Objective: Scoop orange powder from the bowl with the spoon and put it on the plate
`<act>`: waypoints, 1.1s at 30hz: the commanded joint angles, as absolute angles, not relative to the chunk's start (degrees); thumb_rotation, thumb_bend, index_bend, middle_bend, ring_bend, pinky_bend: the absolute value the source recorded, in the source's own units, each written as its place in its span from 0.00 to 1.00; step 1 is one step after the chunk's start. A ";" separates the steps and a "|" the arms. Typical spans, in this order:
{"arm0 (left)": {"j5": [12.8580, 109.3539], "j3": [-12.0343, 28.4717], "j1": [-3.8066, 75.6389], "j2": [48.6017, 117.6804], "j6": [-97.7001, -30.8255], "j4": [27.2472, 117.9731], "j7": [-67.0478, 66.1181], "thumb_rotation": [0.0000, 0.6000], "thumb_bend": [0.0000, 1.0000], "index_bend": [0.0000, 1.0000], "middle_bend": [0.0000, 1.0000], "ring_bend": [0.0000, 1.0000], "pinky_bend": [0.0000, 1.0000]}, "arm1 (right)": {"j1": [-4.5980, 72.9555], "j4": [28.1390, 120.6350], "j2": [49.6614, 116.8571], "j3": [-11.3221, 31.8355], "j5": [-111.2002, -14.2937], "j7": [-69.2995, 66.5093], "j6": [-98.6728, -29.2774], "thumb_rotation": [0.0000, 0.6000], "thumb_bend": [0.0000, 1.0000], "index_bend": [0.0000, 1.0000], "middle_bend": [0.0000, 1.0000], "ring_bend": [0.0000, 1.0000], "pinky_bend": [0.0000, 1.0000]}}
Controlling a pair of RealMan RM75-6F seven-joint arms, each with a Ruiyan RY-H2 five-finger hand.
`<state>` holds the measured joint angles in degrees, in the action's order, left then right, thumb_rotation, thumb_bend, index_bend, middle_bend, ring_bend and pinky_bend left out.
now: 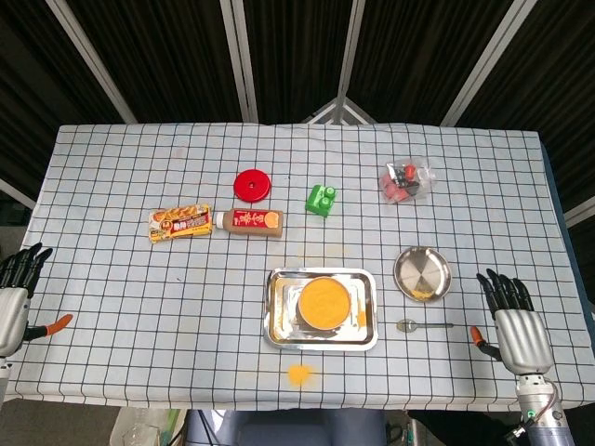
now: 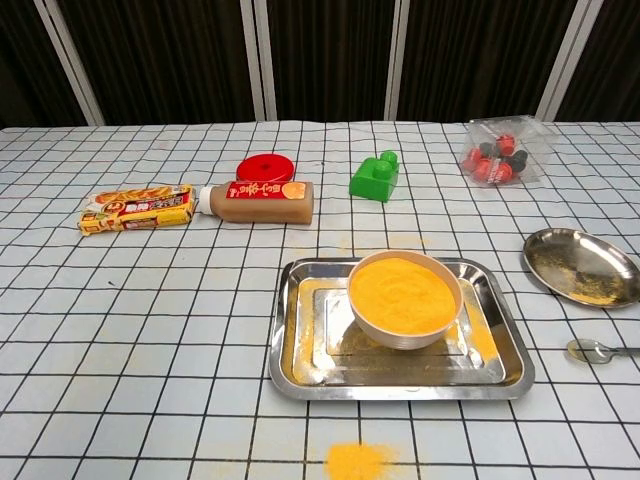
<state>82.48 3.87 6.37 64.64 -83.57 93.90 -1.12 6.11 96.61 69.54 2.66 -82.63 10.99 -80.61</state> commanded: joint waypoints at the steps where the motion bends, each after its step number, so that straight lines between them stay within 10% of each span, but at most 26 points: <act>1: 82.87 3.90 6.36 64.61 -83.90 93.76 -0.97 1.00 0.00 0.00 0.00 0.00 0.00 | 6.09 96.66 69.66 2.60 -82.58 11.18 -80.57 1.00 0.39 0.00 0.00 0.00 0.00; 17: 84.22 3.85 5.98 64.64 -85.39 93.38 -0.26 1.00 0.00 0.00 0.00 0.00 0.00 | 7.60 96.49 76.00 0.78 -83.07 20.21 -77.25 1.00 0.39 0.45 0.13 0.00 0.00; 33: 82.34 4.40 6.02 64.72 -84.66 93.71 -0.76 1.00 0.00 0.00 0.00 0.00 0.00 | 8.84 87.77 83.81 1.90 -78.60 25.44 -74.66 1.00 0.39 0.51 0.17 0.00 0.00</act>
